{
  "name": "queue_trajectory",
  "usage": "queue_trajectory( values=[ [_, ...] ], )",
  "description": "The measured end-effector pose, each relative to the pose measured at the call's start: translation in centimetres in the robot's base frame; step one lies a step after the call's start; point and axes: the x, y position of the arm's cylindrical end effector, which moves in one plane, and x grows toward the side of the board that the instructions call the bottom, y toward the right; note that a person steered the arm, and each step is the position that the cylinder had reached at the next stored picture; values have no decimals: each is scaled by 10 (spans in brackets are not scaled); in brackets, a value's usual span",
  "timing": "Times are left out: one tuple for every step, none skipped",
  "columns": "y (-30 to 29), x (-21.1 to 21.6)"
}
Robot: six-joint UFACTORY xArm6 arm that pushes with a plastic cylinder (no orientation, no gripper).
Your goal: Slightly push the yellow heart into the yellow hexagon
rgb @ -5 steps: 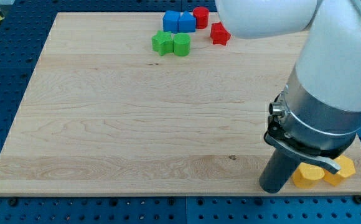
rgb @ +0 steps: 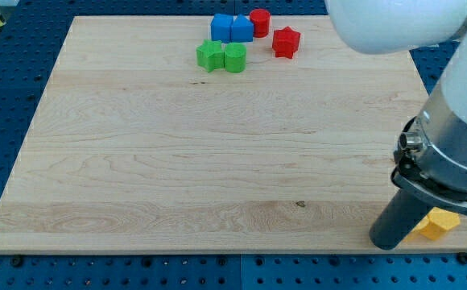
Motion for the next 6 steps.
queue_trajectory(
  values=[
    [8, 0],
    [-11, -9],
    [-75, -40],
    [-135, -89],
    [-191, -162],
    [-244, -236]
  ],
)
